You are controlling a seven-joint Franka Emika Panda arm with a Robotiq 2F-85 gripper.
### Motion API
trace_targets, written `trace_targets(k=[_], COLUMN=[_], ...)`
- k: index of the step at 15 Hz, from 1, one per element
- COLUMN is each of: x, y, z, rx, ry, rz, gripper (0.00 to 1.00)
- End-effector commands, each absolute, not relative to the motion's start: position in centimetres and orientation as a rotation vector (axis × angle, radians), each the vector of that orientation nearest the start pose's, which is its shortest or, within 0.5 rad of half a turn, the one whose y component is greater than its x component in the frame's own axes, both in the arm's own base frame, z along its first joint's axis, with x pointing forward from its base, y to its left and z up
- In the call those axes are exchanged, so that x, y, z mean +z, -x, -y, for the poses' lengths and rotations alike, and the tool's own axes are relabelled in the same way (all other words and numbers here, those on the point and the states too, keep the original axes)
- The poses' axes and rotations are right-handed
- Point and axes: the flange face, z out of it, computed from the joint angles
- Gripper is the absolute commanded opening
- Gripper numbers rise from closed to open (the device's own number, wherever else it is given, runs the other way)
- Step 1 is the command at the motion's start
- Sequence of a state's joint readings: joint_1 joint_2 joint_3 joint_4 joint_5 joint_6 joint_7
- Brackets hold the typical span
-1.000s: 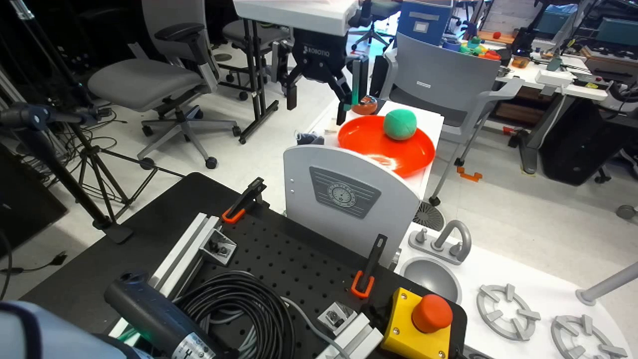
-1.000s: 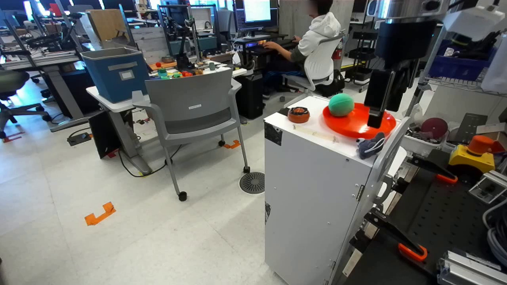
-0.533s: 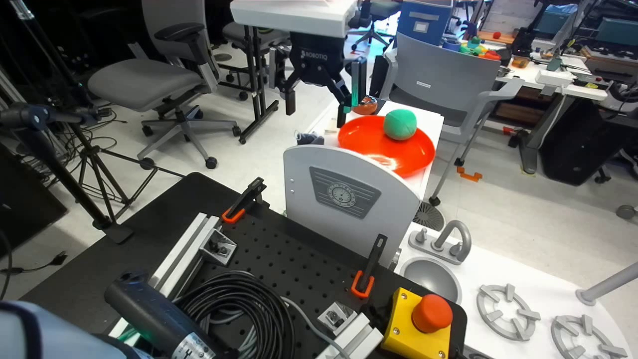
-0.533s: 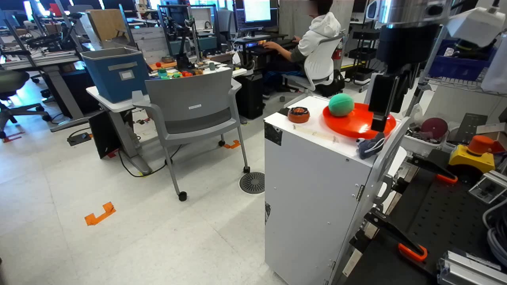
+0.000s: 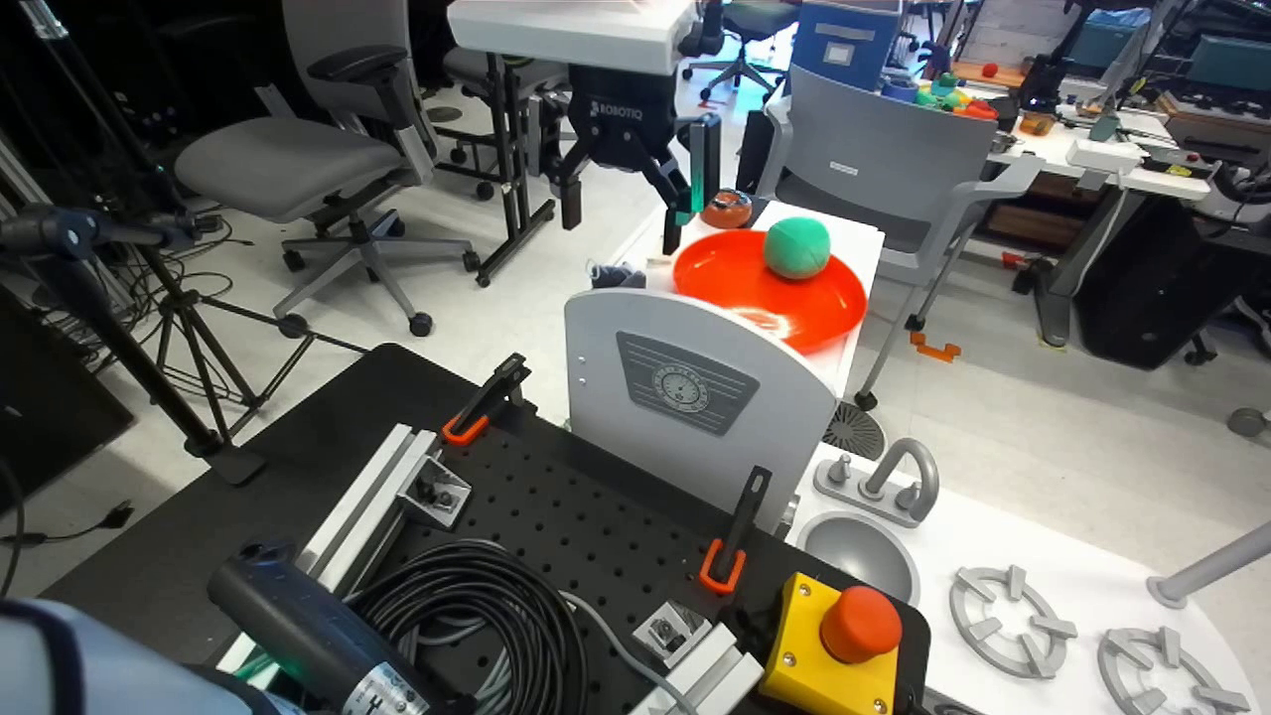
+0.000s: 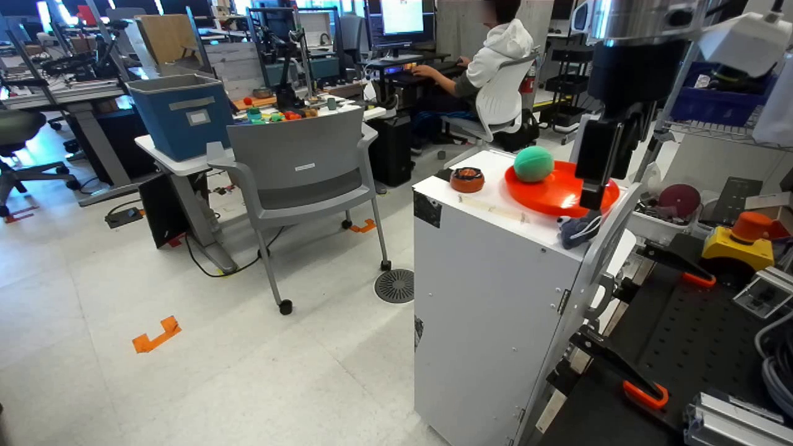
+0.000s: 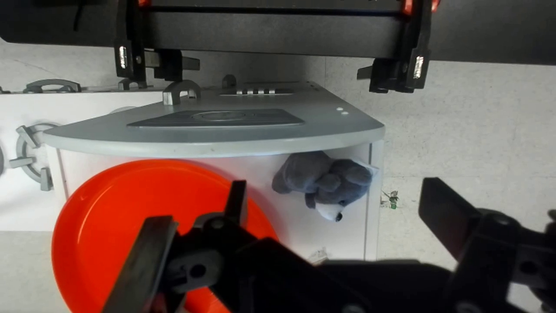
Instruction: Pick up the grey bear and put it on the red plate
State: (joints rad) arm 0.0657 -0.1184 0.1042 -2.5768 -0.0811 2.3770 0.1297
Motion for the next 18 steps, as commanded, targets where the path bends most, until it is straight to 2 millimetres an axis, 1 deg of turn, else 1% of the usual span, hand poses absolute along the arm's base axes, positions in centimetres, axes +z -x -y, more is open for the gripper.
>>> trace_targets(k=[1,12,18], x=[29.6,29.5,29.1], y=[-42.3,-42.9,-43.9], z=[-7.4,-7.1,-6.3], rx=[0.146,0.17,0.209], ry=[3.215,3.193,3.188], rz=[0.148,0.129,0.077], gripper=[1.0,1.0,1.0])
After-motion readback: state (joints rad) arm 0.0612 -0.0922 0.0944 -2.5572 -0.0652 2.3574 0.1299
